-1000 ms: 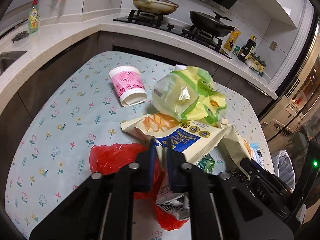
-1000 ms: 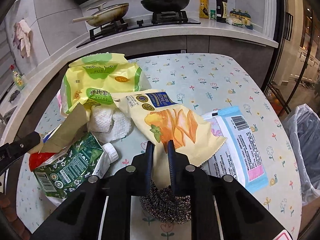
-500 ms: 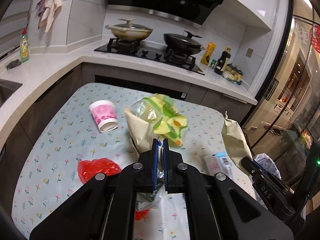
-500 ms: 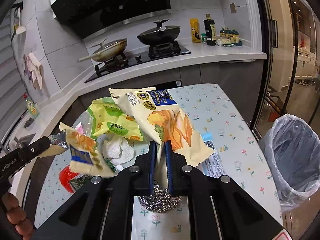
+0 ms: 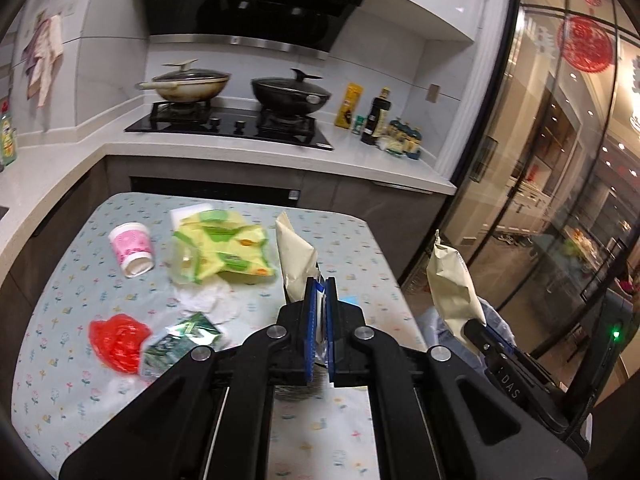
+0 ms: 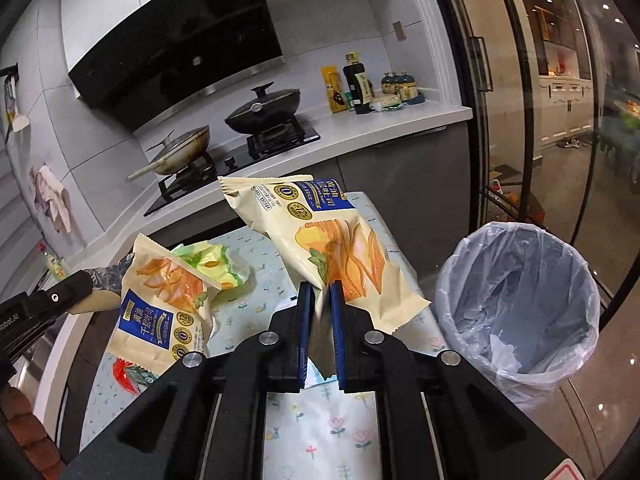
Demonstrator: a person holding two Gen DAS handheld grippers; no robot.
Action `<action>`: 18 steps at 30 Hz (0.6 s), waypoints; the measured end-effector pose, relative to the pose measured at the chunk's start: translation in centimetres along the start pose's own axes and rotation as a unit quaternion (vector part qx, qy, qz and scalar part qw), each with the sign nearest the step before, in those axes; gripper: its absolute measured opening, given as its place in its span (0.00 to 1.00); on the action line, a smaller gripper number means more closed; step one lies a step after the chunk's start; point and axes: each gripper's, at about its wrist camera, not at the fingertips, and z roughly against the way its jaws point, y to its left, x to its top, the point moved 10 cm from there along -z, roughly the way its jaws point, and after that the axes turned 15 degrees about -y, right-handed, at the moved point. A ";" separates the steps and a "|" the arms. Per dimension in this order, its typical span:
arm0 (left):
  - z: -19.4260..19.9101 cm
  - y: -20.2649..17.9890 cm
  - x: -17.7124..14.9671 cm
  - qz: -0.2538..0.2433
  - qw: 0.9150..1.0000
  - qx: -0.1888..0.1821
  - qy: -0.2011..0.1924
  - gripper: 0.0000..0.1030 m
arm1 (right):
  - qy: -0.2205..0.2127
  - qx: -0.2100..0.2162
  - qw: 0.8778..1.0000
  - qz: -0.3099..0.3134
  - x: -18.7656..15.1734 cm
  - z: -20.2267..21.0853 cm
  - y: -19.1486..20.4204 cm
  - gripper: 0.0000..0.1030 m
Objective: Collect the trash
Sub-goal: 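Carry both bags over the bin and open both grippers to drop them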
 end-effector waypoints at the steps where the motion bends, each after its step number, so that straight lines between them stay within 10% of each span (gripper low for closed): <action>1: -0.2 -1.1 -0.1 -0.003 1.000 -0.007 0.002 0.03 | -0.002 -0.007 1.000 -0.004 0.2 0.3 -1.1 0.09; 18: -4.3 -20.2 -5.7 -0.052 0.989 -0.123 0.058 0.04 | -0.008 -0.115 0.991 -0.067 0.4 4.3 -18.5 0.09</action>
